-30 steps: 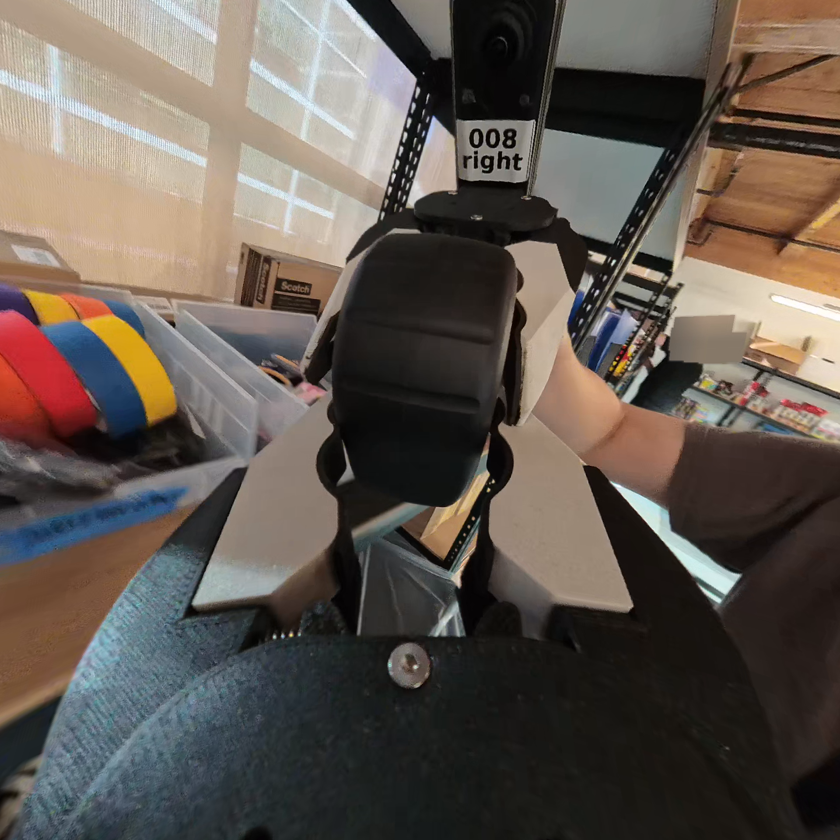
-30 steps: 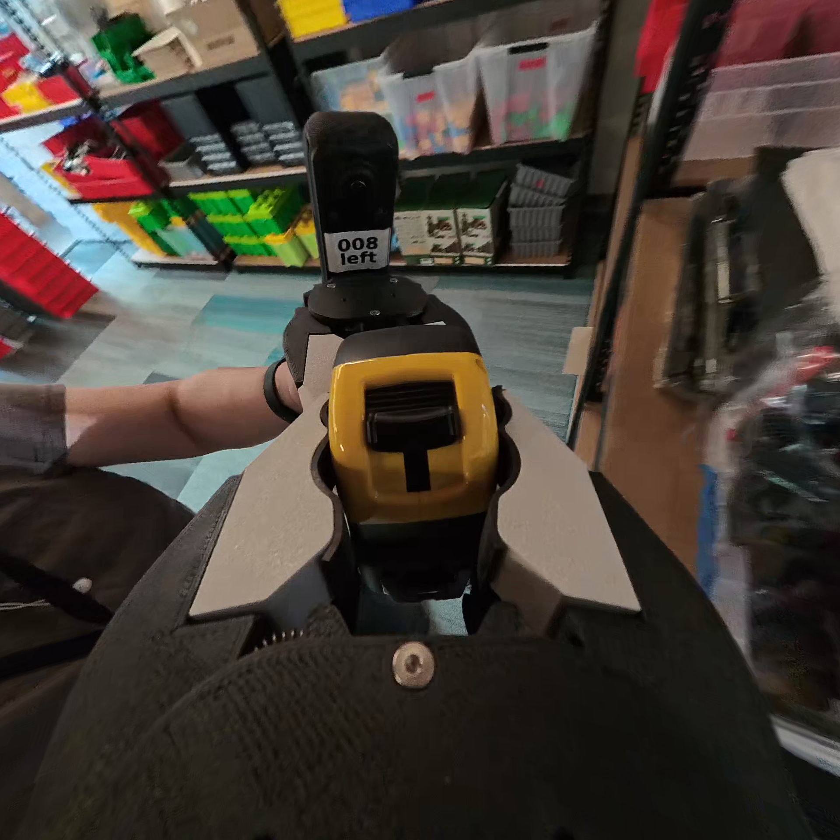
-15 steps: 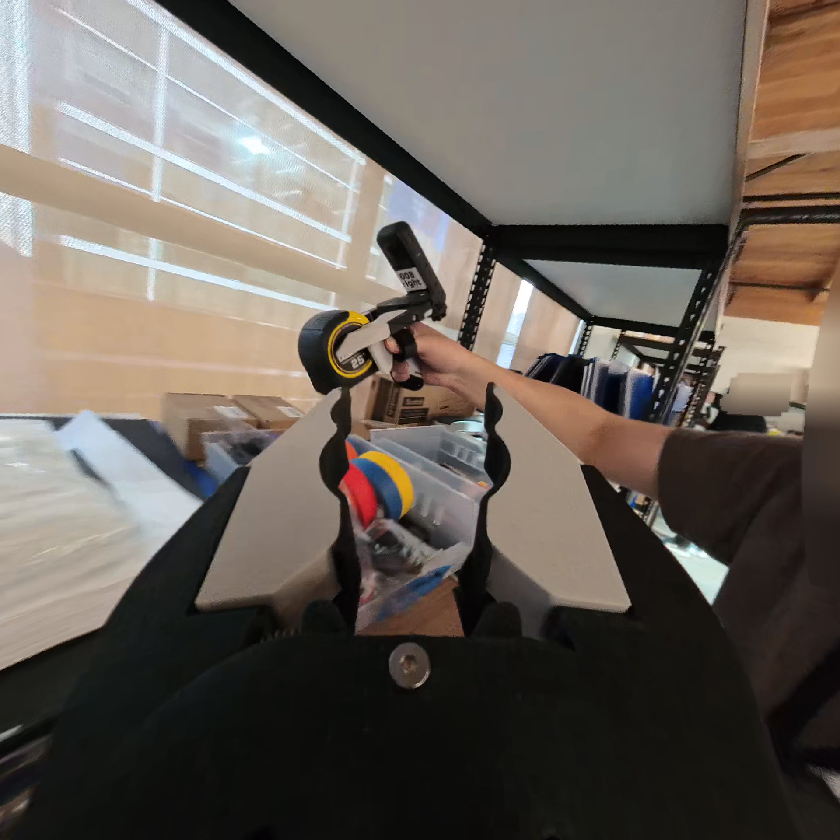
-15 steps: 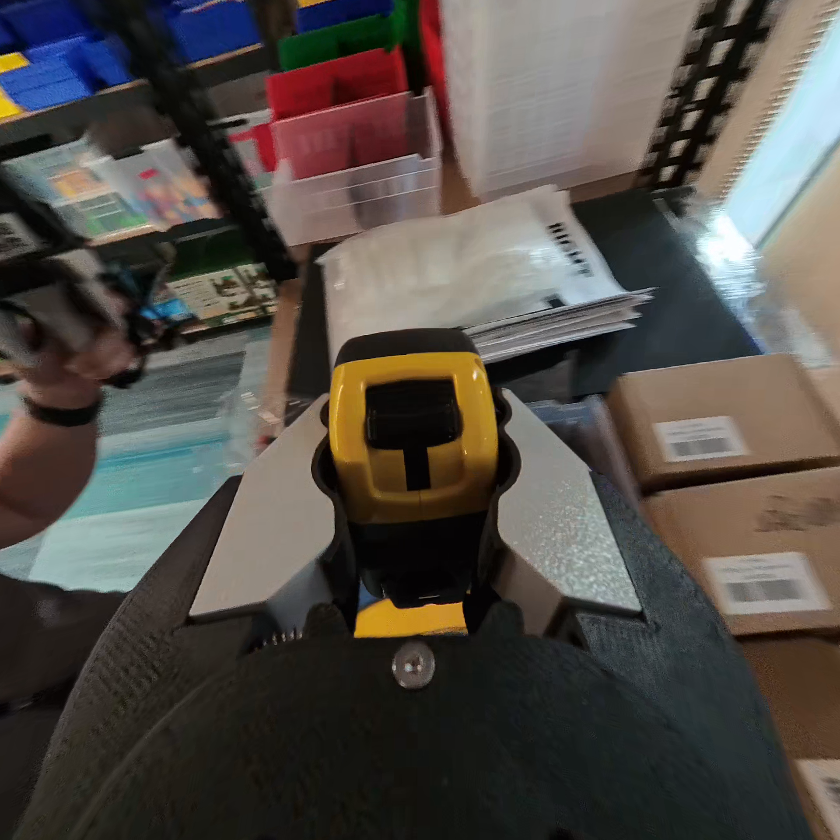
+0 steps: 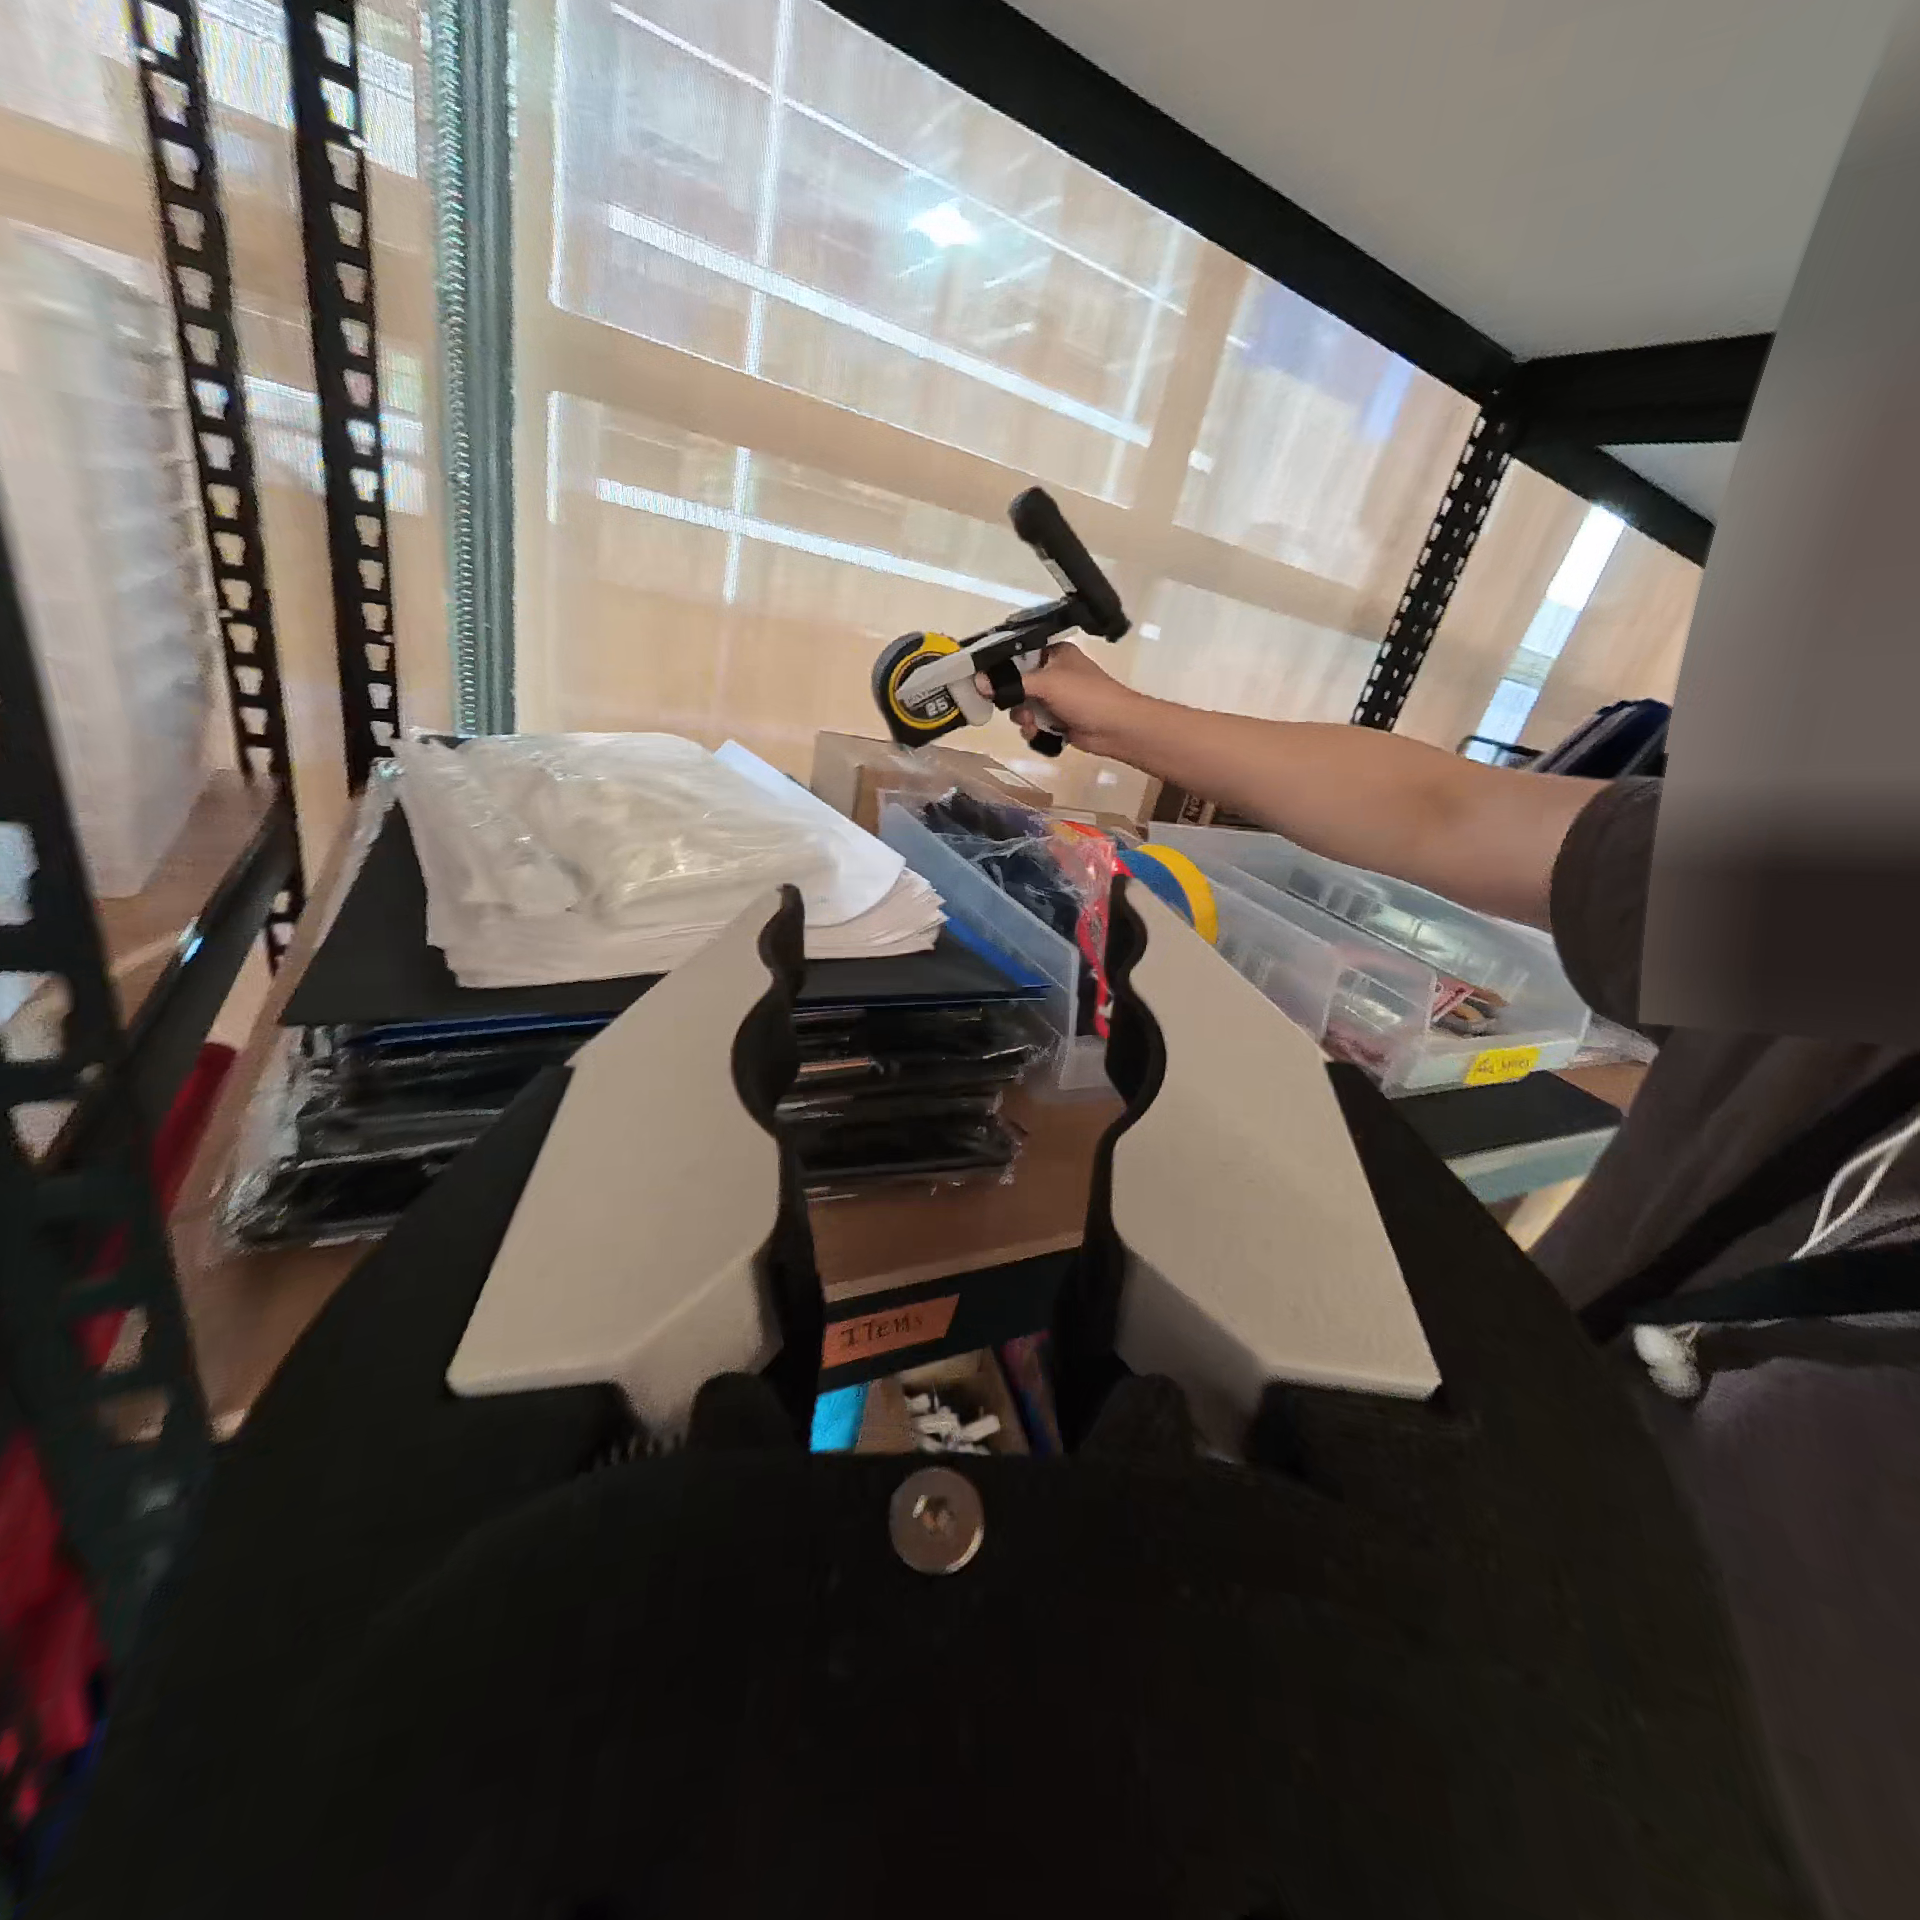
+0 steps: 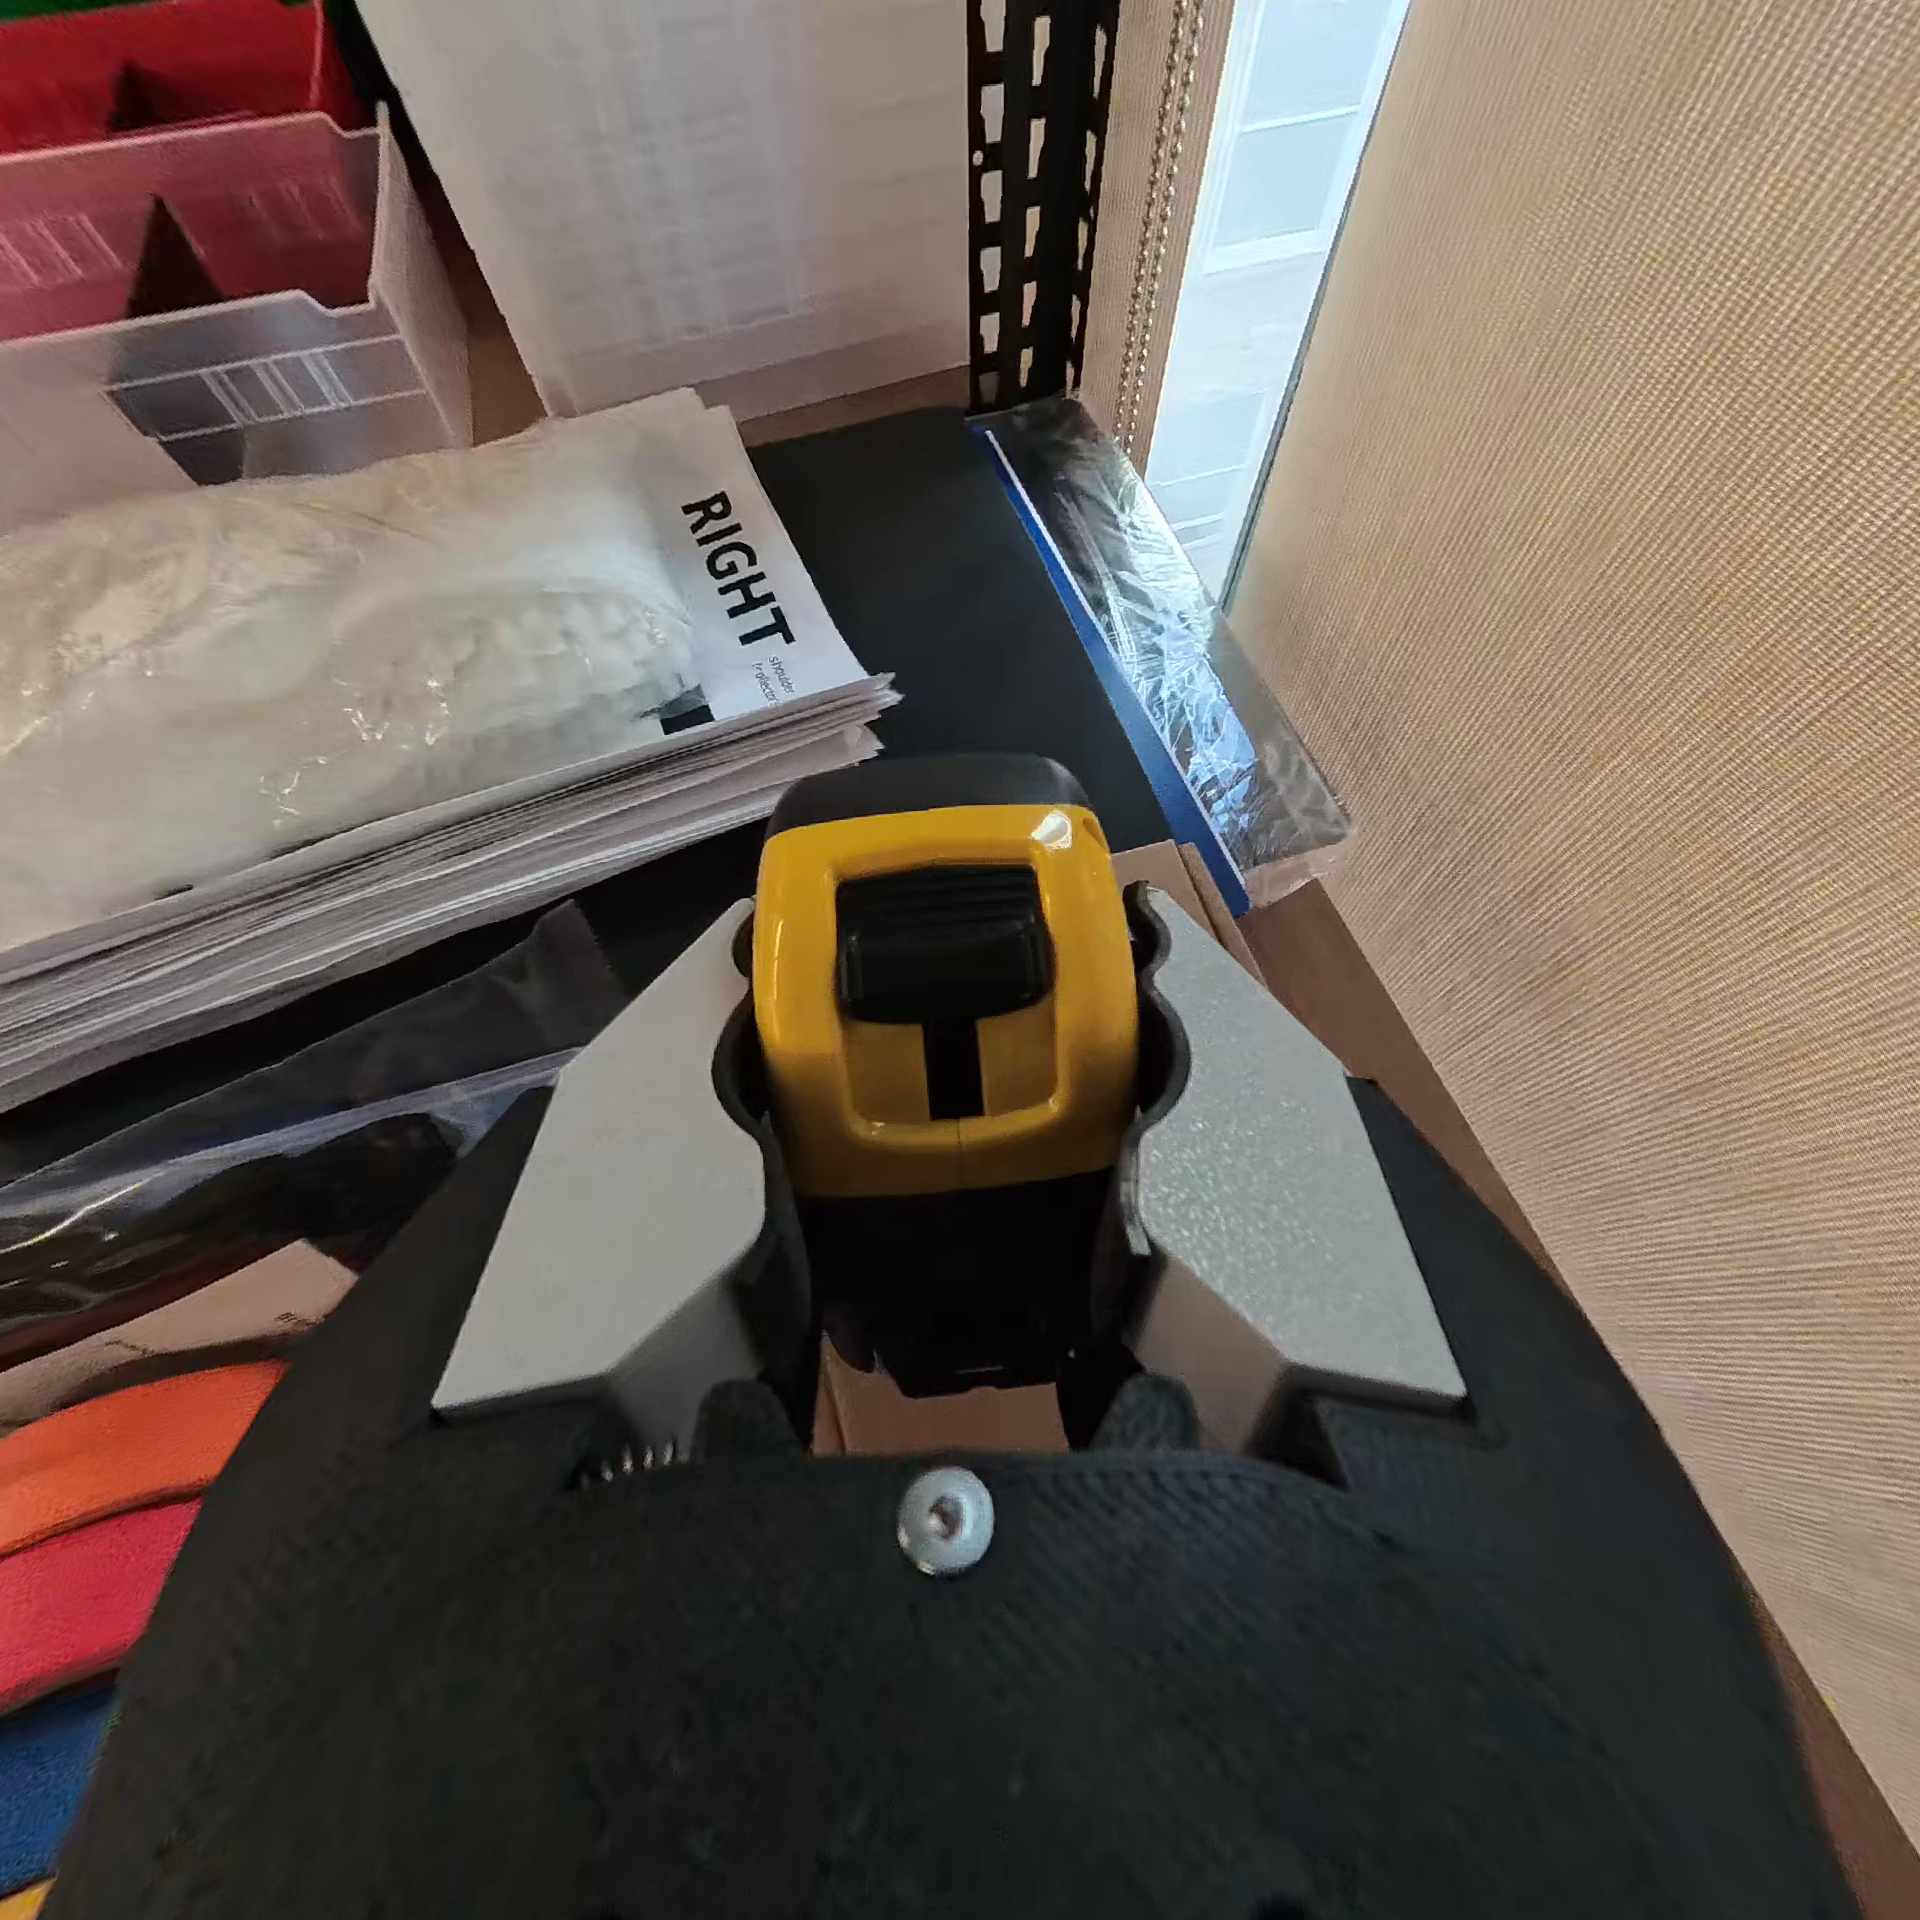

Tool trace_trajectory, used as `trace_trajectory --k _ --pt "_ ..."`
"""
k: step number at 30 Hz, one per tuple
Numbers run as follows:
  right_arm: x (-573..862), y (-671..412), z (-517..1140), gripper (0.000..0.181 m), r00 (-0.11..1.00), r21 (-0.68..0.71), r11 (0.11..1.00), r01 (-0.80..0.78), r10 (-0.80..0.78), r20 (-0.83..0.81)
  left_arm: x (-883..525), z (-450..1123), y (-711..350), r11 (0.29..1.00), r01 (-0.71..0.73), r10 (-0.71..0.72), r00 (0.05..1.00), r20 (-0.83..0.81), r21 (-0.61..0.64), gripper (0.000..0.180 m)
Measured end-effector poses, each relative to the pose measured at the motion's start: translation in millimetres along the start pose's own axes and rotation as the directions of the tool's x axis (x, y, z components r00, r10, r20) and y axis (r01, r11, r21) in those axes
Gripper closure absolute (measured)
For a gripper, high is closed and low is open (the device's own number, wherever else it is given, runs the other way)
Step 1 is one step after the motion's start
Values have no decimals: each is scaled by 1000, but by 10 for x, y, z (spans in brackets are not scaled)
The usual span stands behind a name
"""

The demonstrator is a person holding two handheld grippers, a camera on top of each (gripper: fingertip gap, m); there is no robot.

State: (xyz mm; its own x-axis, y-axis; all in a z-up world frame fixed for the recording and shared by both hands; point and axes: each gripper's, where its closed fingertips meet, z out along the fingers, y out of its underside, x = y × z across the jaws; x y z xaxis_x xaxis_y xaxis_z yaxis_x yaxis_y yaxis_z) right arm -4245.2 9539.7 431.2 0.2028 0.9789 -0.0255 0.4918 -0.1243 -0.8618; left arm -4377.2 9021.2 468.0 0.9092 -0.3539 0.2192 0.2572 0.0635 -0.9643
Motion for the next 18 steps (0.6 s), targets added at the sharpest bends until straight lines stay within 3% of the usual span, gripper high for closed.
trace_trajectory --k 6,18 --pt "59 33 98 114 999 46 999 22 -24 25 -109 -307 -13 999 13 -16 998 69 47 123" --pt "59 209 -7 114 991 -13 994 111 -110 77 6 -207 -61 999 -19 17 999 44 44 123"
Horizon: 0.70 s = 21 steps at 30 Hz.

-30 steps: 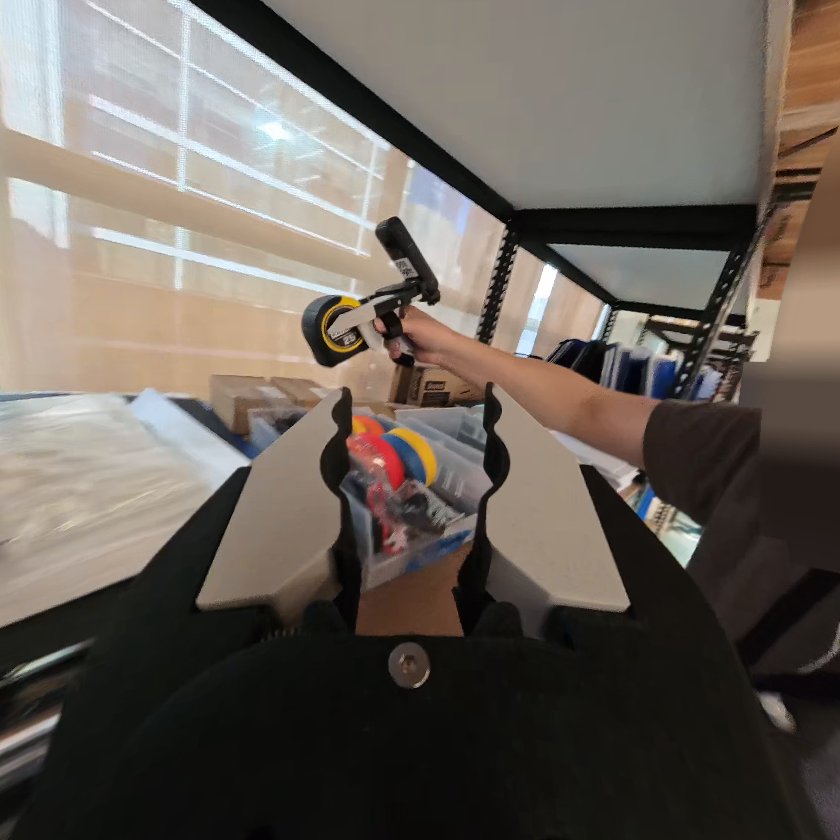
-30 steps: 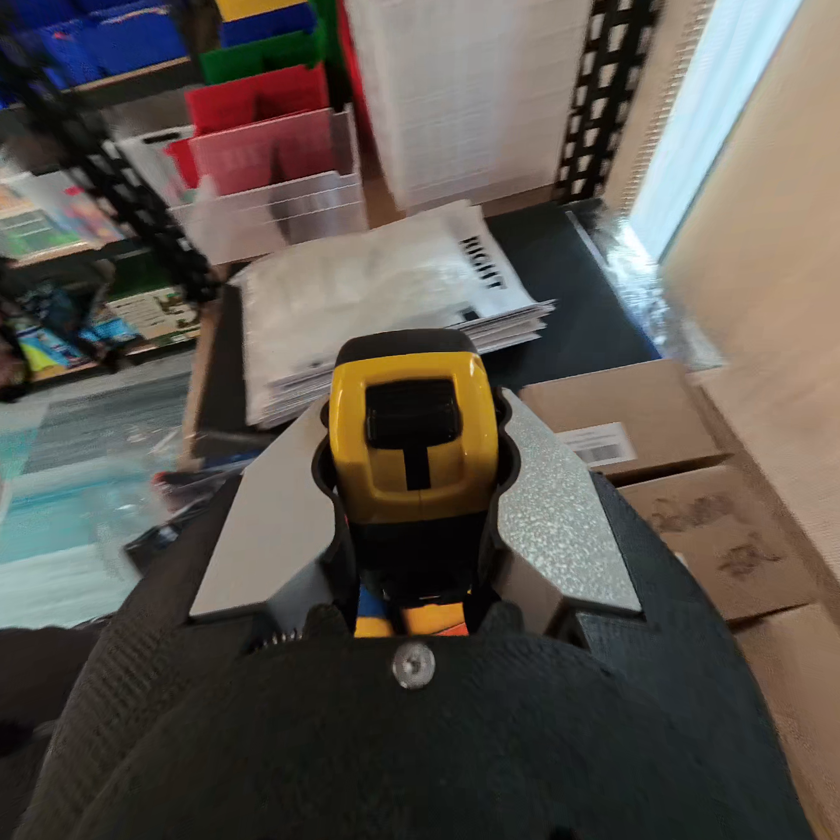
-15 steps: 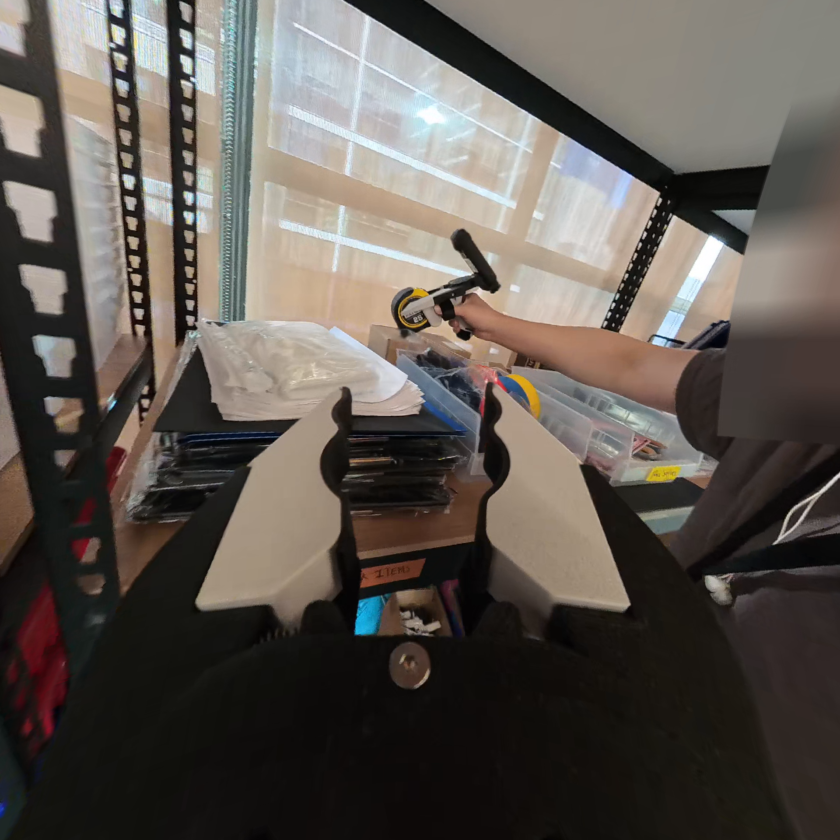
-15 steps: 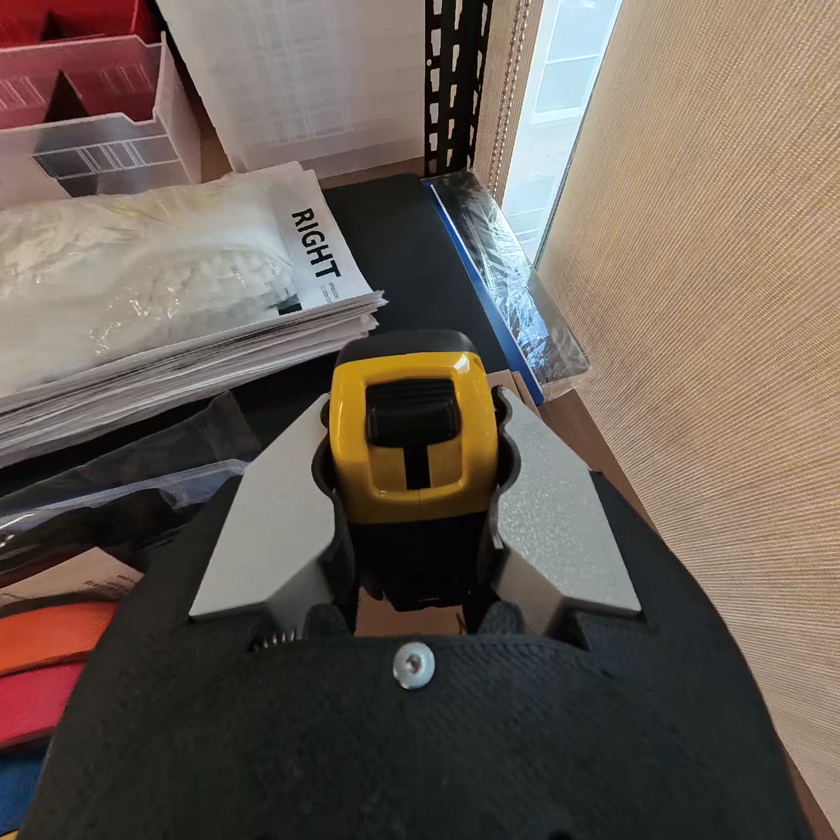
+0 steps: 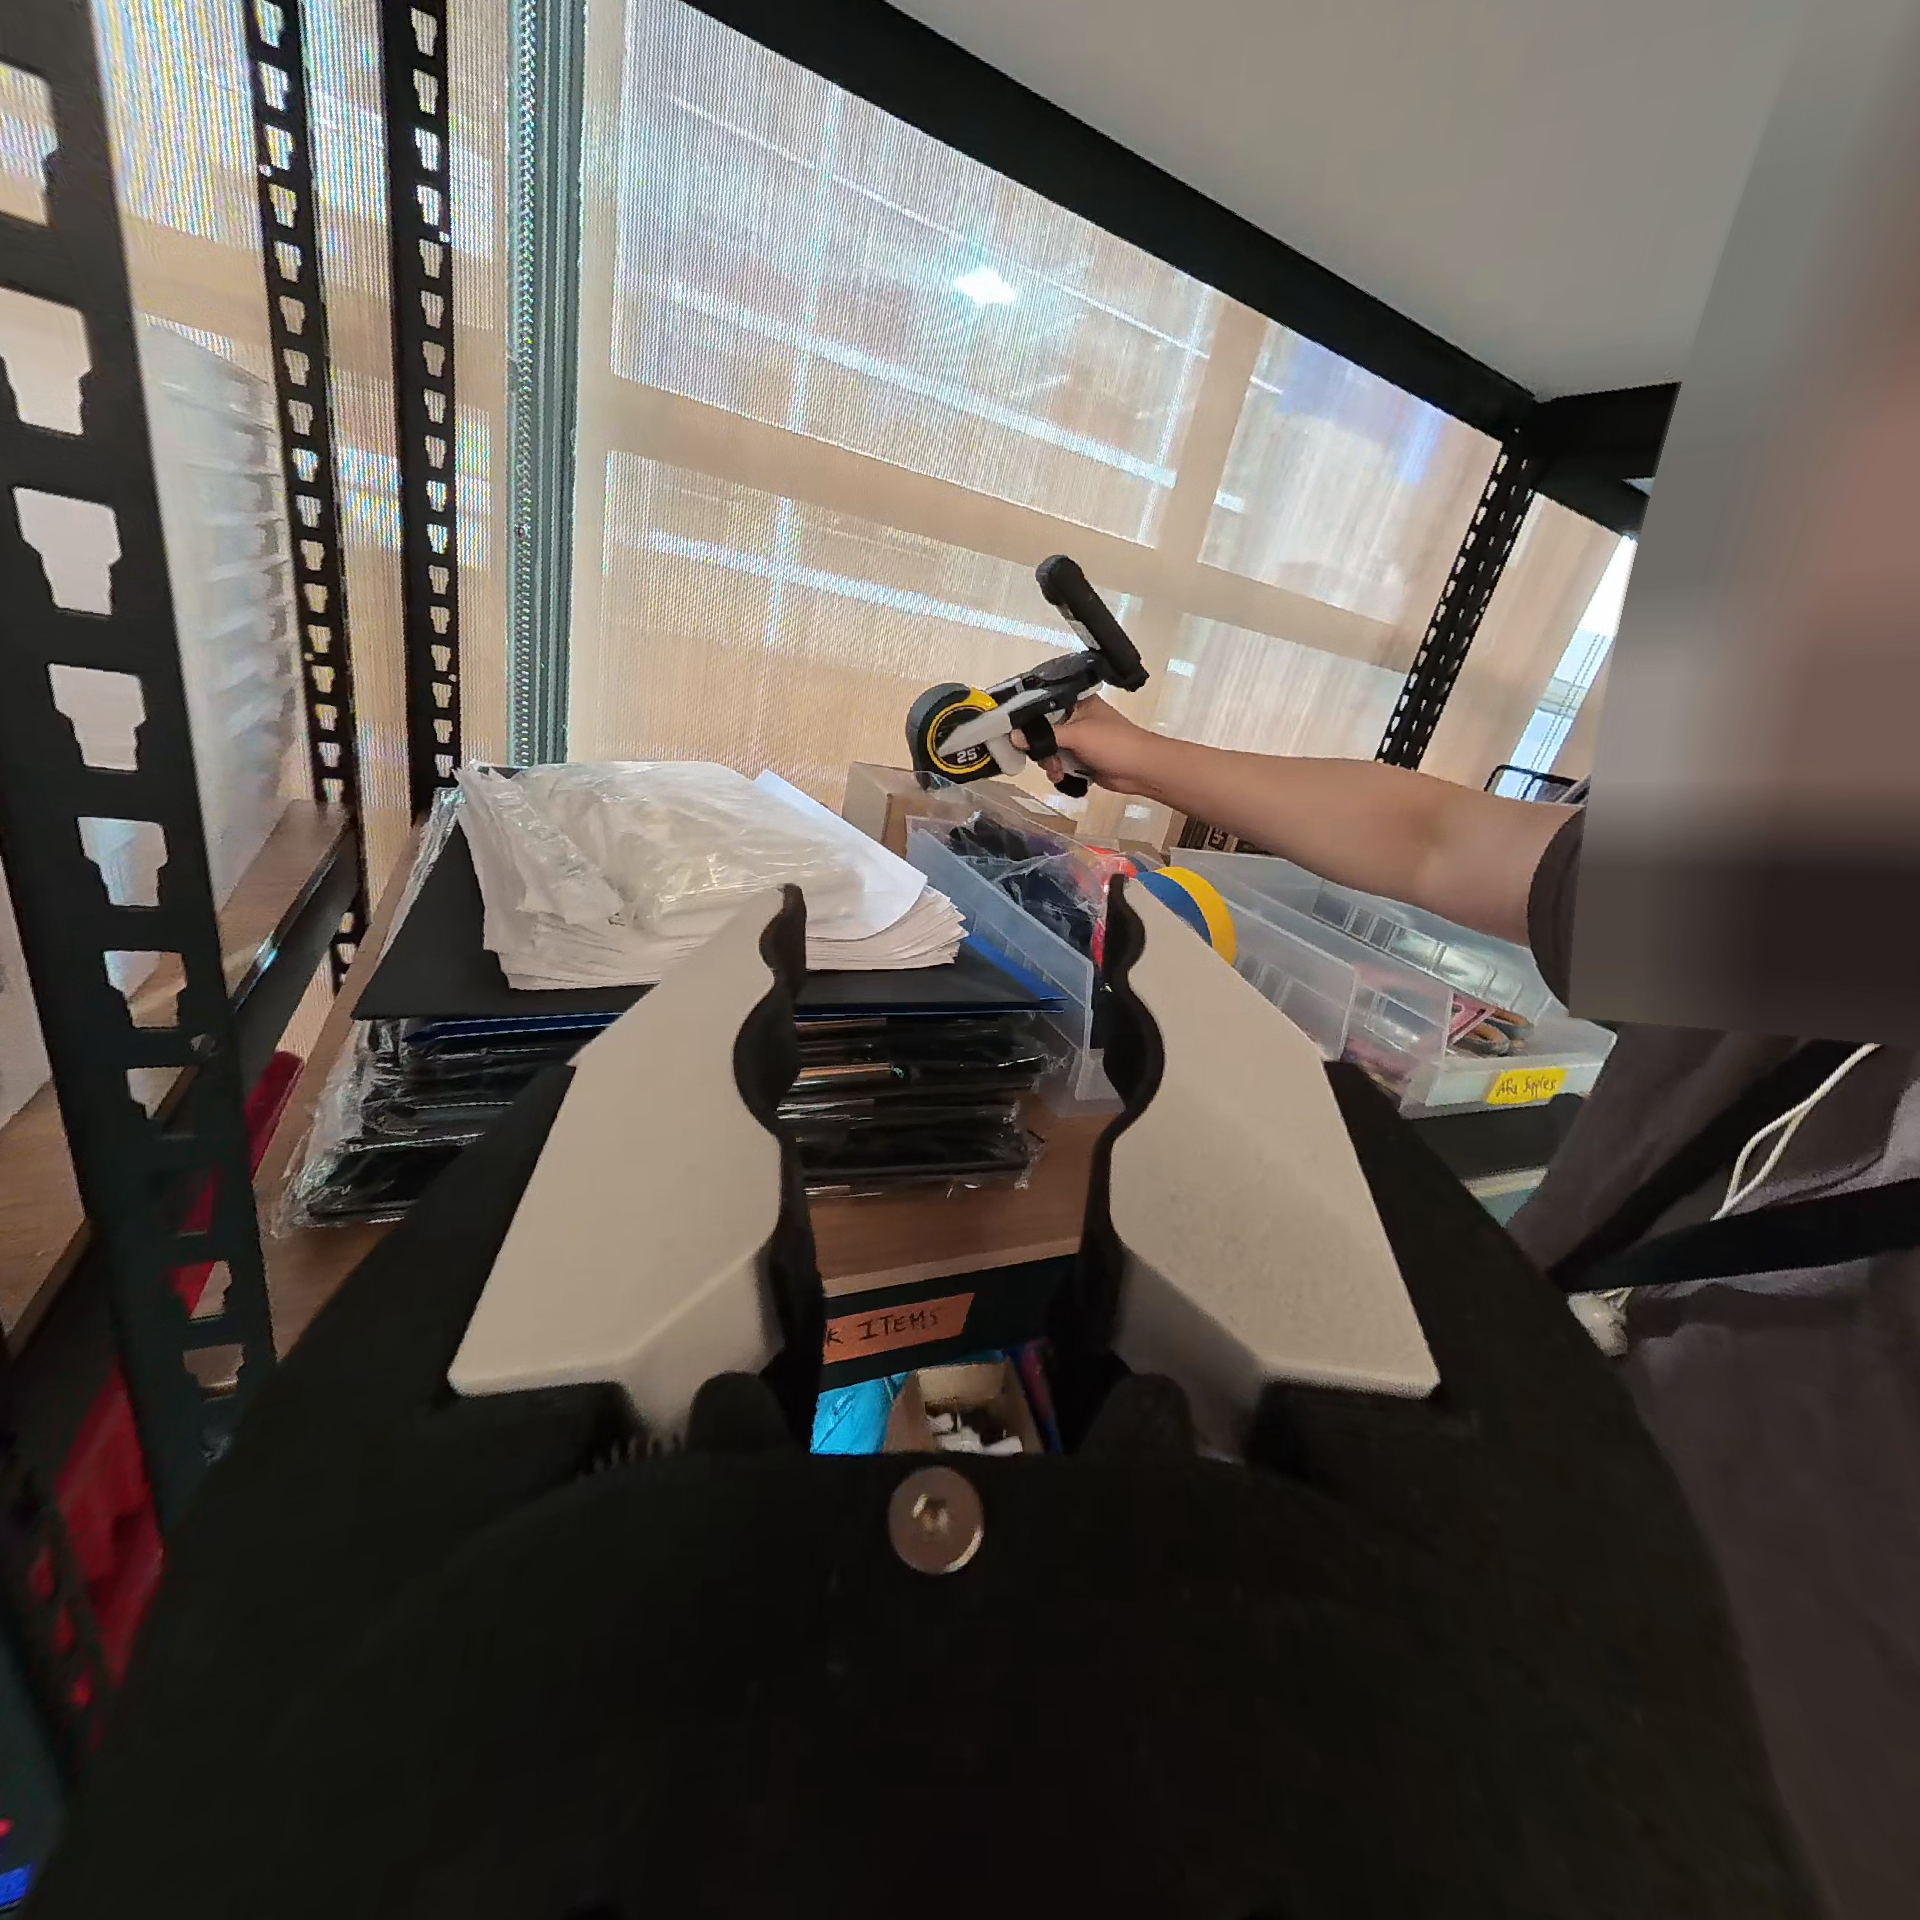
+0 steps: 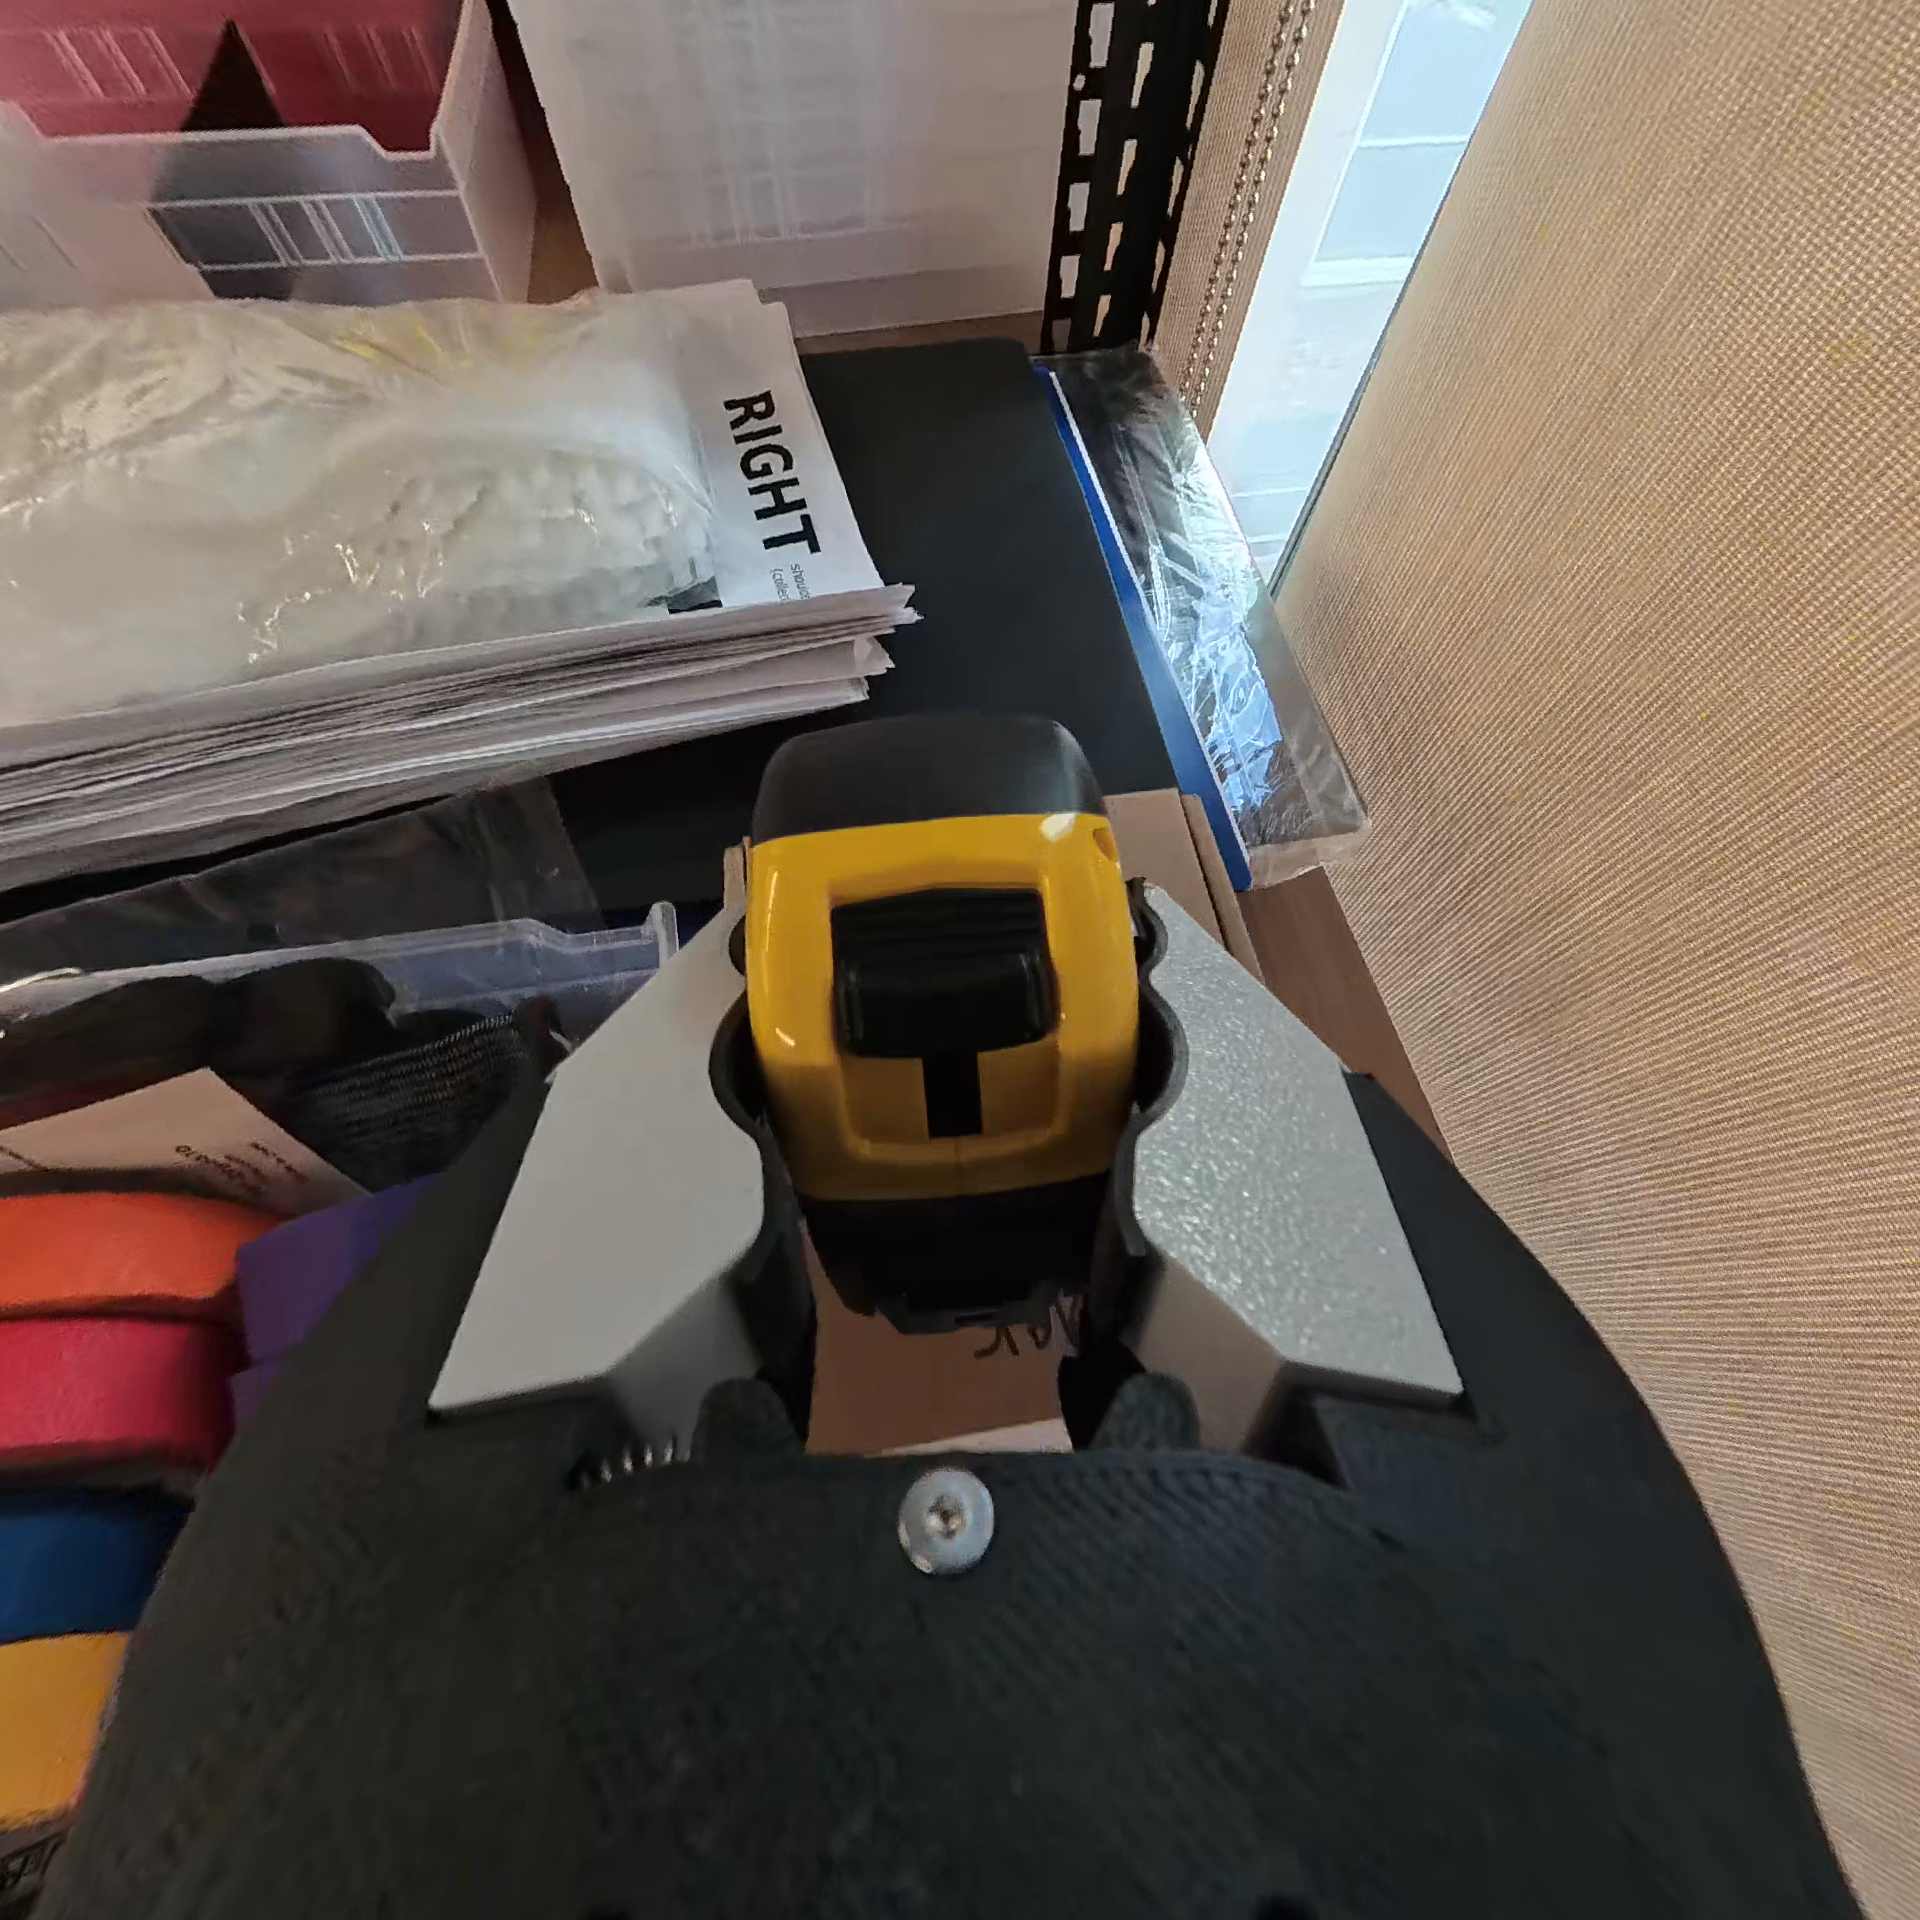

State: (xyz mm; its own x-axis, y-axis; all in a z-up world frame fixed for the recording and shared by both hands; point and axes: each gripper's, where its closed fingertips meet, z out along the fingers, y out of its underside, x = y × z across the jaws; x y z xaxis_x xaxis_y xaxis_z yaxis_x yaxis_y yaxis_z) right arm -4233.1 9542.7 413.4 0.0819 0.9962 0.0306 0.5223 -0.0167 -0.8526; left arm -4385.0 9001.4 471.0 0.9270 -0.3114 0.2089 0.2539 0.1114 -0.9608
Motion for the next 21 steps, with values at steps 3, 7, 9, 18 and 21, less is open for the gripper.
trace_trajectory --k 3,7,9,18,21 --pt "5 52 -15 114 1000 -12 1000 -8 8 12 37 16 2 1000 -1 1 1000 -5 -9 123" --pt "26 148 -50 114 1000 -33 999 -10 11 29 94 56 21 1000 -8 8 1000 -10 -27 123" --pt "31 192 -63 114 999 -44 999 -8 10 38 133 92 41 999 -15 14 1000 -13 -47 123" --pt "30 251 -78 114 999 -40 999 1 1 41 273 99 87 997 -26 26 1000 -2 -77 122" --pt "33 247 -109 113 1000 -34 999 -2 3 19 287 52 147 995 -21 23 999 22 -101 120"
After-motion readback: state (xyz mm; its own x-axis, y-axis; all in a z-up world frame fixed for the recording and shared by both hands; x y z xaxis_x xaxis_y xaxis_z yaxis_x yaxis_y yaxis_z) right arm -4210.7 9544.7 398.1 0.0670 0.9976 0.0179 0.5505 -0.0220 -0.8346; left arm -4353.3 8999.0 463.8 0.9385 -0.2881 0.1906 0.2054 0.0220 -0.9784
